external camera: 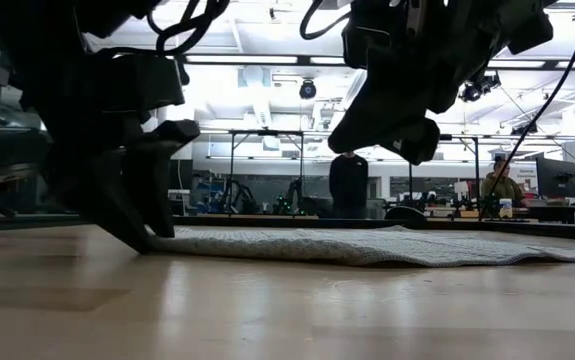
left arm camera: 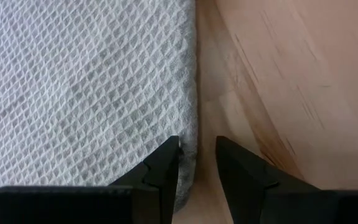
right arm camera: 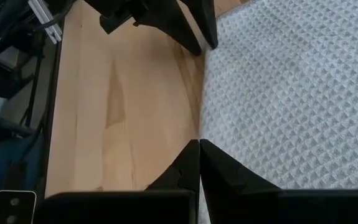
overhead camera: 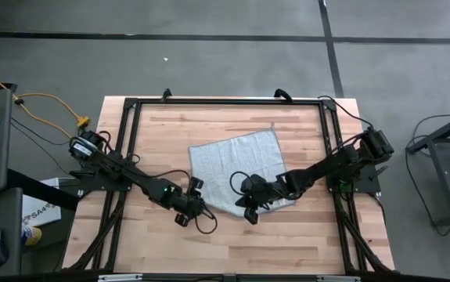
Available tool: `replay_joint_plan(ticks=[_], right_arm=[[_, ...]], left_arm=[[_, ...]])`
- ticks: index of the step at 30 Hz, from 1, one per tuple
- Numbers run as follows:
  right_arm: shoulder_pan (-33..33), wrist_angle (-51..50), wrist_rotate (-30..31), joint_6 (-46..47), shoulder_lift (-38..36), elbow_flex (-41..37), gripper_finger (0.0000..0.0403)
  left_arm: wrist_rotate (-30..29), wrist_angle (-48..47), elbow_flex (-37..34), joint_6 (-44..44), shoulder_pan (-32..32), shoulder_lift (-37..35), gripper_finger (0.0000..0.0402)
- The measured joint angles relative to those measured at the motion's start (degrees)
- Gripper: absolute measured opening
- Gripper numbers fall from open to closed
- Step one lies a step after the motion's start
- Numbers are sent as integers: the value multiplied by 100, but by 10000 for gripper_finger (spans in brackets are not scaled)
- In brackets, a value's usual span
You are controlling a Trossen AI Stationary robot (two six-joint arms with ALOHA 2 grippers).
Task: Fold microfiber towels
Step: Fold the gray towel
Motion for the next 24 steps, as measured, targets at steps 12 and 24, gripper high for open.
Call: replay_joint_plan(ticks=[12, 24], right_arm=[[0, 0, 0, 0, 0, -2, 2], [0, -48, -46, 2, -2, -2, 2]], left_arm=[[-497, -194, 61, 300, 19, 26, 11], [-1062, -982, 644, 482, 17, -33, 6]])
